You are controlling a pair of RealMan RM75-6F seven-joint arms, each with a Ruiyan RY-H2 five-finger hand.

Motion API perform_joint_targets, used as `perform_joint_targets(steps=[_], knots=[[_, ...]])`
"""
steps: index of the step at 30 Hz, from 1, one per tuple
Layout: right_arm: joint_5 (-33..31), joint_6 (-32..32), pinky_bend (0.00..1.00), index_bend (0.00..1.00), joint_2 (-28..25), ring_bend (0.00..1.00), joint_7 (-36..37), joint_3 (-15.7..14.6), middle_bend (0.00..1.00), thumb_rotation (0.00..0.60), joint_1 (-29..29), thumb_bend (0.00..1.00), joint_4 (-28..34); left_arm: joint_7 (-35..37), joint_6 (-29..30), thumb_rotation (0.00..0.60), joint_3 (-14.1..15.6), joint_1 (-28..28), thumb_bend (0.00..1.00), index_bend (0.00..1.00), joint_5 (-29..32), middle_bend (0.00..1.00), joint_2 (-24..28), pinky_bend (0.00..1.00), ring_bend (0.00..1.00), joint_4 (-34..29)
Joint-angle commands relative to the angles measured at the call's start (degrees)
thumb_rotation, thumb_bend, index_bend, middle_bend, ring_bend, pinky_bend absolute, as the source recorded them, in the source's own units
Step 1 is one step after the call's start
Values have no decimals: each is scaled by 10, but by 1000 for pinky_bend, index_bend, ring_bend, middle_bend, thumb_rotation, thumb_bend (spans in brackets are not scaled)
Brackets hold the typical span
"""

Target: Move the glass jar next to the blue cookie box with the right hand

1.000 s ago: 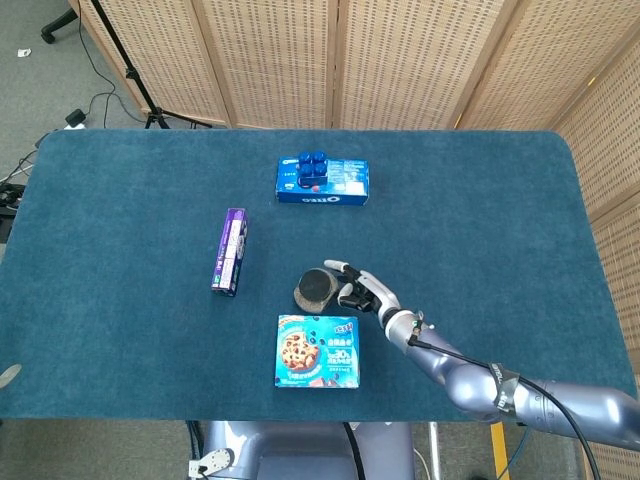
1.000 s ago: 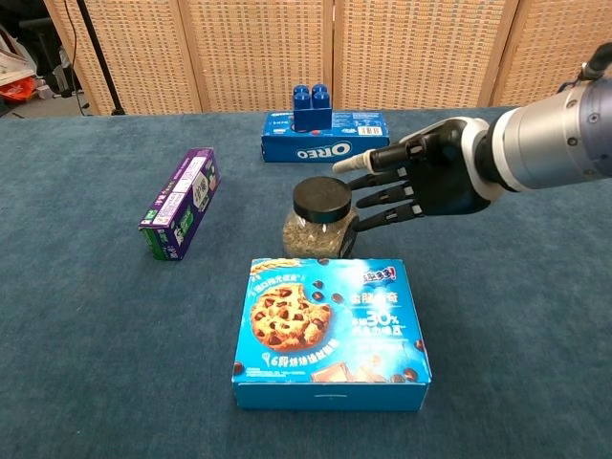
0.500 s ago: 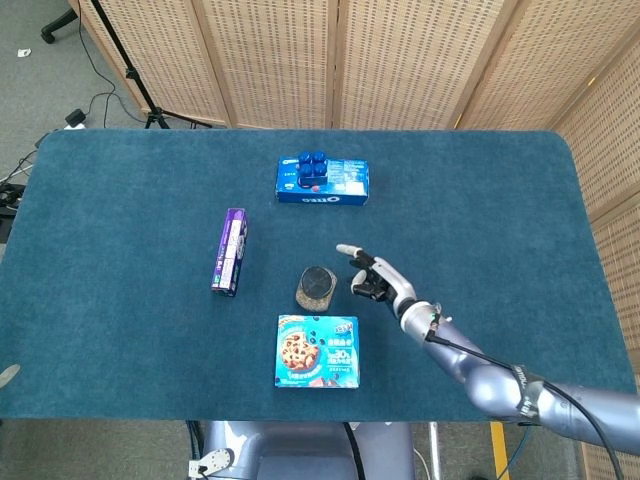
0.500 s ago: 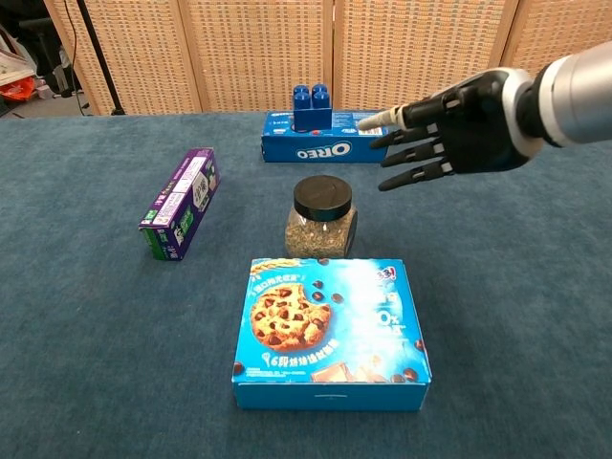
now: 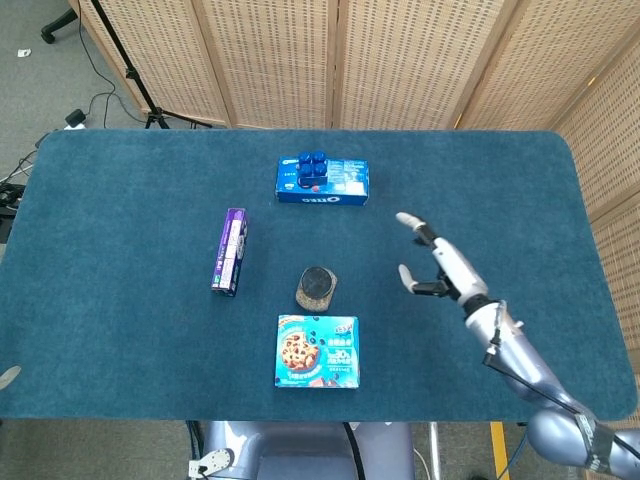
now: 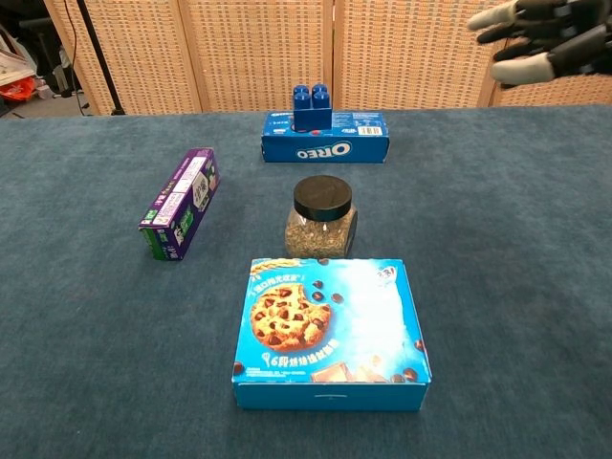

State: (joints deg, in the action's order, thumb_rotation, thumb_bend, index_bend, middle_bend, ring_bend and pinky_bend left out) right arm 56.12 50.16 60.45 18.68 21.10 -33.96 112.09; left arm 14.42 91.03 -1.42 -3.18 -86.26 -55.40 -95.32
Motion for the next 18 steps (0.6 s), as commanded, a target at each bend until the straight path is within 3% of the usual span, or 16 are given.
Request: perform_joint_targets(steps=[1,6,10,18], knots=[[170,163,46,17,18,0,-85,-61,0,600,87,0,-71,-5,-1,600,0,1,0,0,-1,0,-2,0,0,0],[271,268,38,17,30,0,-75,-95,0,600,137,0,-142,-20,-2,600,2,3,0,0,-5,0,-7,0,0,-2],[302,346,19,7,44,0,-107,-114,0,600,179,0,-199,-26,-4,600,4,5,0,0,-11,0,-9,0,0,-2],[338,406,0,0,41,0,-106,-160,0,600,239,0,-208,-24,3,600,6,3,0,0,-17,0,-10,0,0,1]])
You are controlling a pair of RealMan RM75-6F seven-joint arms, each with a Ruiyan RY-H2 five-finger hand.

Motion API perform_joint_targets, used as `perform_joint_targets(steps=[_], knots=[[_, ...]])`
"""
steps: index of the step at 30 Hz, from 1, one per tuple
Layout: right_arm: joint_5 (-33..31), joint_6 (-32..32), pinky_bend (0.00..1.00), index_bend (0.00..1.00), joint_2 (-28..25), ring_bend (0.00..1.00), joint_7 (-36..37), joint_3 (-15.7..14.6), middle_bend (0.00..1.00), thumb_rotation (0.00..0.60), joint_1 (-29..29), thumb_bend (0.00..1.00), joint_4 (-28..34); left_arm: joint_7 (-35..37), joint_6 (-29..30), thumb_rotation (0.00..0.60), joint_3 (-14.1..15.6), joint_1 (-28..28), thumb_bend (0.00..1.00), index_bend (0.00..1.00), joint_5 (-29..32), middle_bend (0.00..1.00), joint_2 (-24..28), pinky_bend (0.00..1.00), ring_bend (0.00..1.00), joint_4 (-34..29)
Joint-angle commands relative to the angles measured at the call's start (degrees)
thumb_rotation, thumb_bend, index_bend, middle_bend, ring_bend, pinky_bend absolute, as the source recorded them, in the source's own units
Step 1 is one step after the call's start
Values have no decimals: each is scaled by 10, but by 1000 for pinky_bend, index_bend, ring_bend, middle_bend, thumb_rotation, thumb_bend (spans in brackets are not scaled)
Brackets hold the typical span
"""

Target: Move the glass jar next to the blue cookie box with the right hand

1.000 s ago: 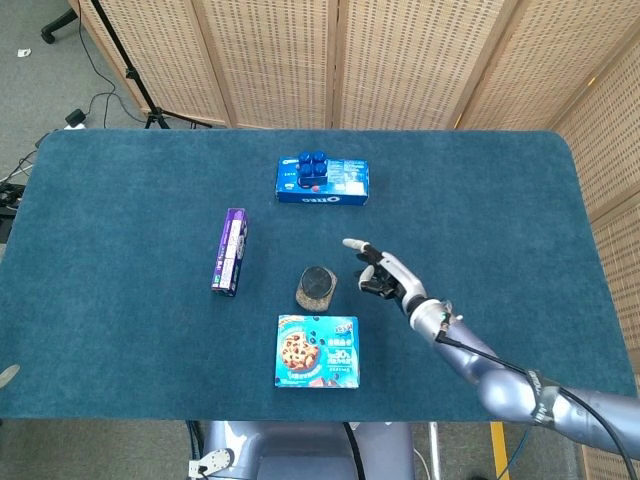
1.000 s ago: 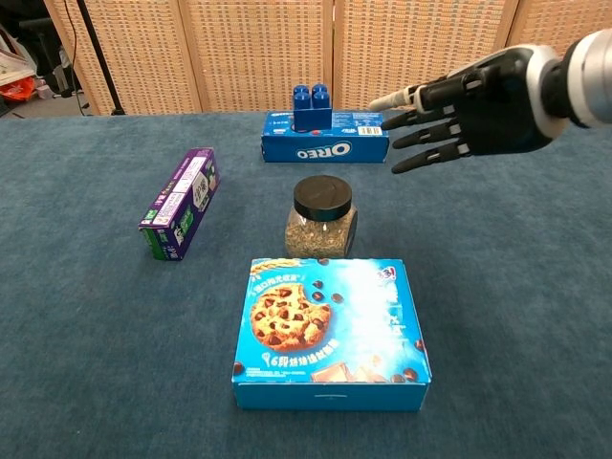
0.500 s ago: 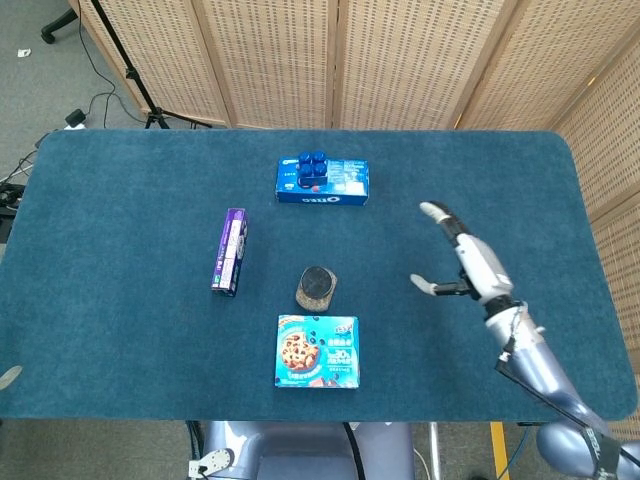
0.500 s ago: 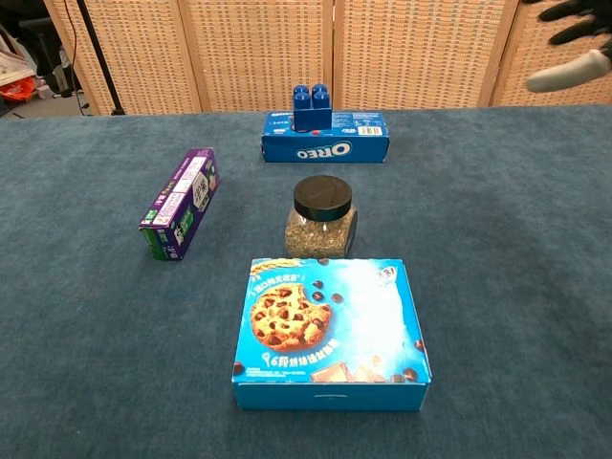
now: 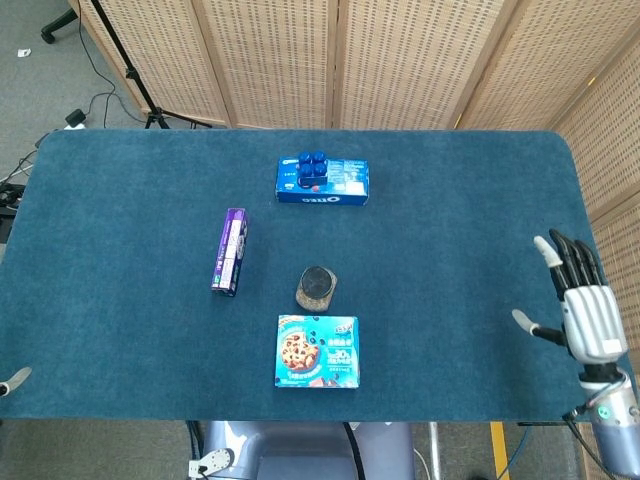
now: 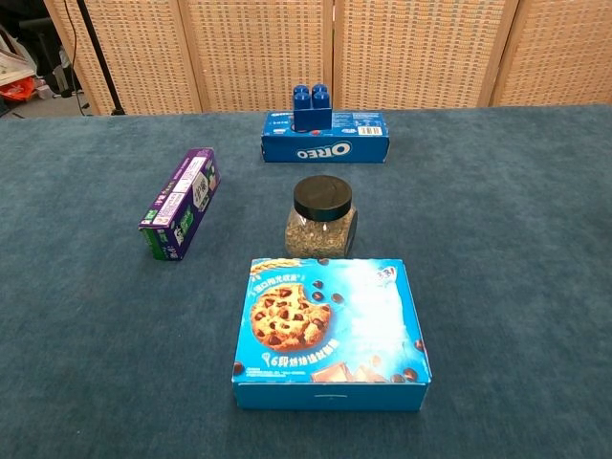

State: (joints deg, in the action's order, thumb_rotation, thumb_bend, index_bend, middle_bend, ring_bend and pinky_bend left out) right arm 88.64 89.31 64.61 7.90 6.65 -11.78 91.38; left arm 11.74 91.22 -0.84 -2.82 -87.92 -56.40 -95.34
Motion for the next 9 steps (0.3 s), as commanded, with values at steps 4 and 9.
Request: perform_joint_targets(steps=[4,9], knots=[[27,35,0,0,1,0,20,-32,0,600,40,0,4,8,5,600,2,-2,0,0,-4,0,1,0,0,3],[32,43,0,0,-1,0,28,-40,0,600,53,0,13,9,8,600,4,-4,0,0,-8,0,0,0,0,5]])
